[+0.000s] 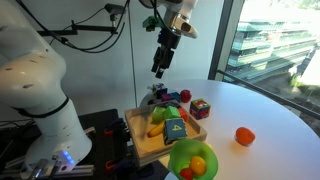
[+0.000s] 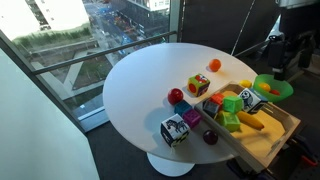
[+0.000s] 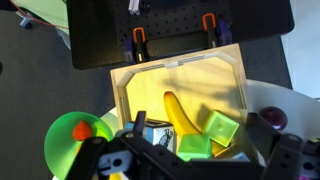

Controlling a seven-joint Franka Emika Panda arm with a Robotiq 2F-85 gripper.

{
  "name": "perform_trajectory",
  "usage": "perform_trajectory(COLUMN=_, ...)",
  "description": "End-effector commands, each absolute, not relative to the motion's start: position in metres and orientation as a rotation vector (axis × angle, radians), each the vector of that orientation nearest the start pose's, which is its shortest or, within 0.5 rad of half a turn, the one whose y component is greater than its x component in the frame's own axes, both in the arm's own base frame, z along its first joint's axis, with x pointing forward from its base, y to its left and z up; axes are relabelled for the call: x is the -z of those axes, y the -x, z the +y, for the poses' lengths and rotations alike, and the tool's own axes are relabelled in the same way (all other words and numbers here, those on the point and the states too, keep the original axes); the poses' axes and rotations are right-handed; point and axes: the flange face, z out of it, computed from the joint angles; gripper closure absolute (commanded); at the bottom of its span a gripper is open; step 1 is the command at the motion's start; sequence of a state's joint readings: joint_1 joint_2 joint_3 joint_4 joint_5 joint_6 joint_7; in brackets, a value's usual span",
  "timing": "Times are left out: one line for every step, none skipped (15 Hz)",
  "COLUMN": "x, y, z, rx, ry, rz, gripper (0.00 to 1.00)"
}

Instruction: Put the black and blue cube-shaped toy on the tray

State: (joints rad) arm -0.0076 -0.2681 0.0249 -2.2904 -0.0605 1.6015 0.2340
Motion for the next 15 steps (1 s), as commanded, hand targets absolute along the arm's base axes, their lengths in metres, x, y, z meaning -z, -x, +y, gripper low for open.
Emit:
perform_trajectory(x=-0.466, y=-0.401, z=0.009, rx=-0.659, ry=3.187, rz=0.287, gripper=0.00)
perform_trajectory(x=-0.472, y=-0.397, z=0.011, rx=-0.654, ry=3.190, rz=0.285, gripper=0.00)
perform_trajectory(x=-0.479, y=-0.392, z=0.013, rx=-0.644, ry=3.188, rz=0.291, gripper=0.00)
perform_trajectory(x=-0.485, y=-0.388, z=0.014, rx=-0.637, ry=3.189, rz=0.294, gripper=0.00)
perform_trajectory(x=-0.491, y=-0.384, z=0.014, rx=-0.626, ry=3.187, rz=0.303, gripper=0.00)
perform_trajectory(x=-0.497, y=-0.381, z=0.014, rx=-0.608, ry=3.184, rz=0.319, gripper=0.00)
perform_trajectory(x=-0.502, y=-0.378, z=0.013, rx=-0.588, ry=3.185, rz=0.328, gripper=0.00)
perform_trajectory(x=-0.506, y=-0.376, z=0.012, rx=-0.552, ry=3.184, rz=0.344, gripper=0.00)
perform_trajectory(x=-0.511, y=-0.375, z=0.012, rx=-0.513, ry=3.187, rz=0.349, gripper=0.00)
perform_trajectory(x=-0.515, y=-0.373, z=0.011, rx=-0.474, ry=3.188, rz=0.352, gripper=0.00)
perform_trajectory(x=-0.518, y=-0.372, z=0.011, rx=-0.437, ry=3.190, rz=0.347, gripper=0.00)
perform_trajectory(x=-0.522, y=-0.370, z=0.011, rx=-0.396, ry=3.196, rz=0.331, gripper=0.00)
perform_trajectory(x=-0.525, y=-0.368, z=0.011, rx=-0.344, ry=3.202, rz=0.312, gripper=0.00)
perform_trajectory(x=-0.527, y=-0.367, z=0.011, rx=-0.299, ry=3.209, rz=0.297, gripper=0.00)
perform_trajectory(x=-0.529, y=-0.366, z=0.011, rx=-0.250, ry=3.218, rz=0.284, gripper=0.00)
